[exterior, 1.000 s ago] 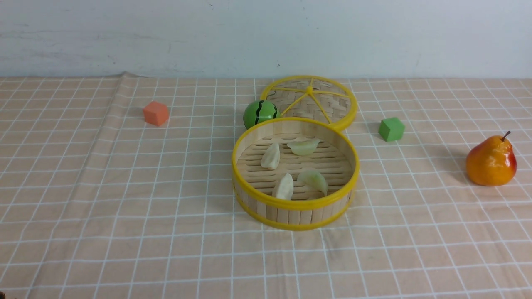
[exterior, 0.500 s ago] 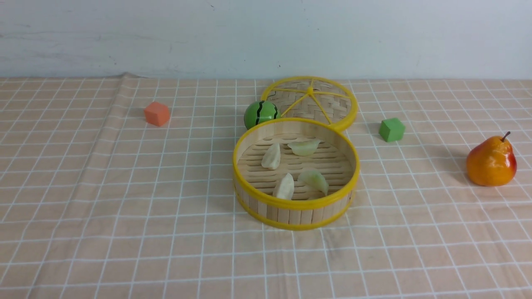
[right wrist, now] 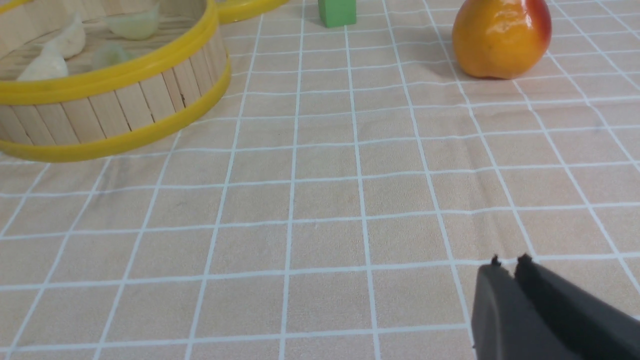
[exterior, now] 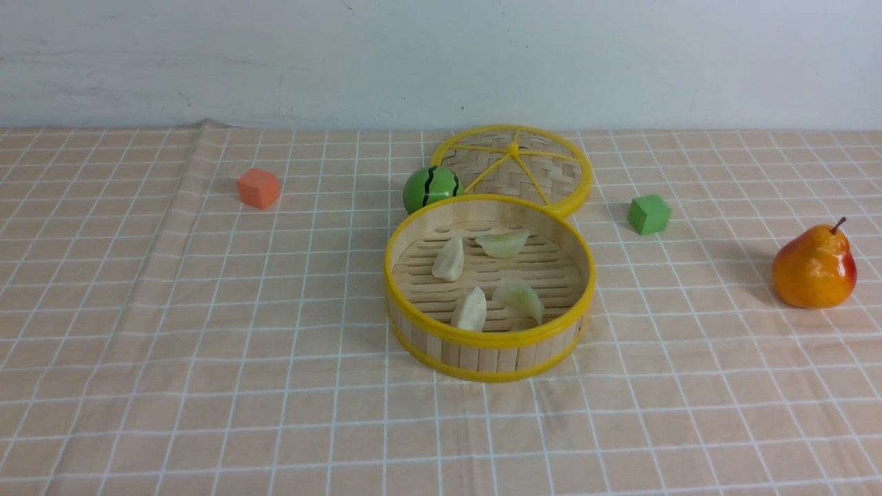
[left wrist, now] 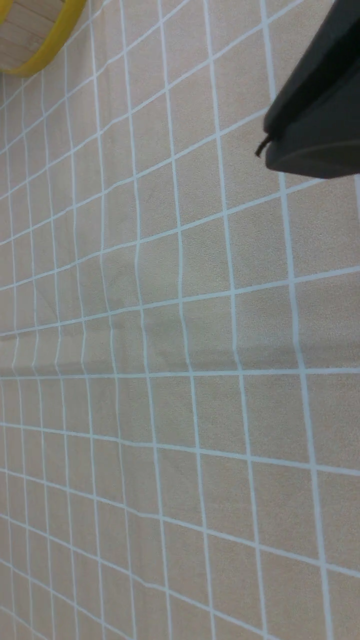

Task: Put the dumplings into the steamer on the table with the brown tablecloth.

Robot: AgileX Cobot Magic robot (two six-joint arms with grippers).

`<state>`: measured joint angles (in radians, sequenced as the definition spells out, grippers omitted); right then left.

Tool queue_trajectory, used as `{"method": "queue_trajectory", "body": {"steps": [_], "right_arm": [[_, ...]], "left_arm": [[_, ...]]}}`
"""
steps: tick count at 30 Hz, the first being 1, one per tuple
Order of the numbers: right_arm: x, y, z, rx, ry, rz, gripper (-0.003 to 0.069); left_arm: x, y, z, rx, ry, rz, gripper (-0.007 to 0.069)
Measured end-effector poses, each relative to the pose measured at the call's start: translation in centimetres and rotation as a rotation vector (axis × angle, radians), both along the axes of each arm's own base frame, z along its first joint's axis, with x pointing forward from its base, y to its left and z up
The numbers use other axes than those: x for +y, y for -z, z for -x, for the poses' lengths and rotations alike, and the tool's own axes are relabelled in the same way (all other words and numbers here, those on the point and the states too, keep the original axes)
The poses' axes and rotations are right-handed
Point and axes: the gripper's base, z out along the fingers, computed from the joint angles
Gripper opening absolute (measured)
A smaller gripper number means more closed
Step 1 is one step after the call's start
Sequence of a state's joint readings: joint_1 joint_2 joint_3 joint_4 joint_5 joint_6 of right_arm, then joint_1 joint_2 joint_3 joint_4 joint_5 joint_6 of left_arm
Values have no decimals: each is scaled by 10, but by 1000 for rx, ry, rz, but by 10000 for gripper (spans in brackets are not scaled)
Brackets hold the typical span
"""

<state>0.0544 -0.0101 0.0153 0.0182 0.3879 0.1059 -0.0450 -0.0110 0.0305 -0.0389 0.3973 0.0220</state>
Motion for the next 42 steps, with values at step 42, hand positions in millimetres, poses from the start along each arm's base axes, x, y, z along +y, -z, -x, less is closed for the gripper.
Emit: {"method": "queue_trajectory", "body": {"steps": [42], "right_arm": [[0, 0, 0, 0, 0, 0, 100]], "left_arm": [[0, 0, 0, 2, 2, 7, -13]]}}
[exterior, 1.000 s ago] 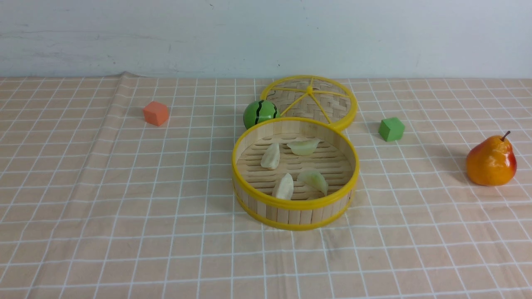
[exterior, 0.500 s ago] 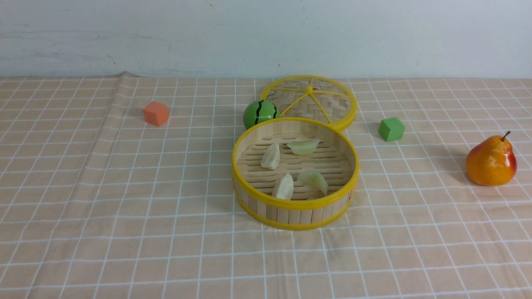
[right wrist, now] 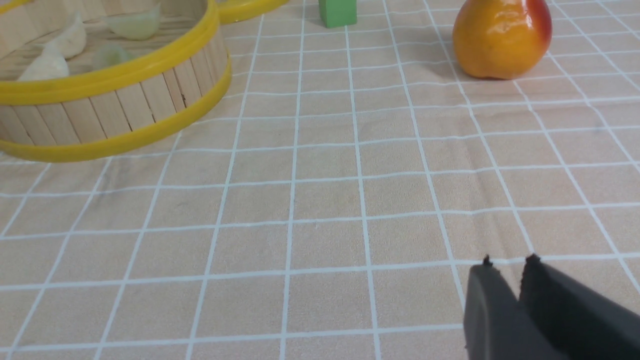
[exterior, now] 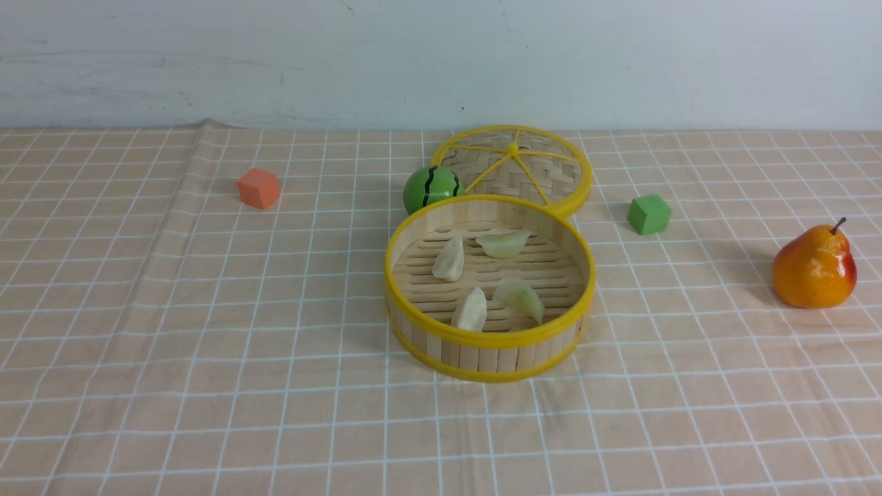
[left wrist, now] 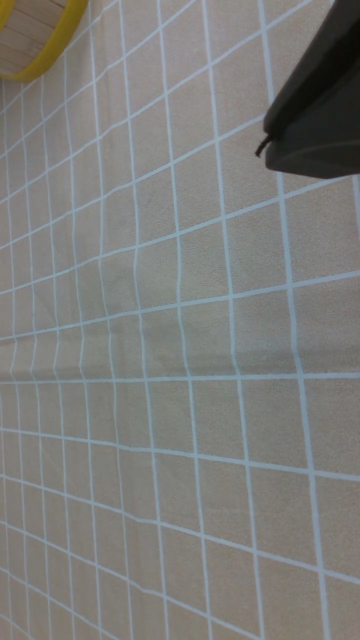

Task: Put the dumplings into the steamer on the table with the brown tablecloth.

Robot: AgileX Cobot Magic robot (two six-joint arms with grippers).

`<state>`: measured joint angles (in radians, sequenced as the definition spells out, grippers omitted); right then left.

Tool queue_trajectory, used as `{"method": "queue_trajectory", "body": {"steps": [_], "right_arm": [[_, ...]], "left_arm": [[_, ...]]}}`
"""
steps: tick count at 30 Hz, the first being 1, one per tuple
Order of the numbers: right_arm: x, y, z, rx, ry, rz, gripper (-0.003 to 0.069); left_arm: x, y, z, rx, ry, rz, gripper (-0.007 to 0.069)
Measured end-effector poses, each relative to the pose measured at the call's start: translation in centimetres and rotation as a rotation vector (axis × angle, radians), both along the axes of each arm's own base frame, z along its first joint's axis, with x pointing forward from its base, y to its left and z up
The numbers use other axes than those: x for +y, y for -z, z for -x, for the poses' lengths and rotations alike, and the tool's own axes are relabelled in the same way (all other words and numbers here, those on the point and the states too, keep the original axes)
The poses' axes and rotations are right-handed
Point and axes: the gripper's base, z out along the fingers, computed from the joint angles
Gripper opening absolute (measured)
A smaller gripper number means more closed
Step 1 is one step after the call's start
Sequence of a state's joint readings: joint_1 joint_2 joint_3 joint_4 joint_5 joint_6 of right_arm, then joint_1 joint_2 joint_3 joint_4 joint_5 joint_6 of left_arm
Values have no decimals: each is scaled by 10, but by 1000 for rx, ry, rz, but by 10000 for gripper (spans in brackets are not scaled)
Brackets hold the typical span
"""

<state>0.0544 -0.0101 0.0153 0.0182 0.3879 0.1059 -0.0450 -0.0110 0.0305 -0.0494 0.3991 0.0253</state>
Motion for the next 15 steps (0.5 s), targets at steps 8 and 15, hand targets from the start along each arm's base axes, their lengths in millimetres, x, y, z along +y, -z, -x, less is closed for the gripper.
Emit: {"method": "queue_trajectory", "body": {"steps": [8, 15], "right_arm": [[0, 0, 0, 0, 0, 0, 105], [0, 0, 0, 0, 0, 0, 109]], "left_arm": [[0, 0, 0, 0, 0, 1, -11], [0, 0, 0, 0, 0, 1, -6]]}}
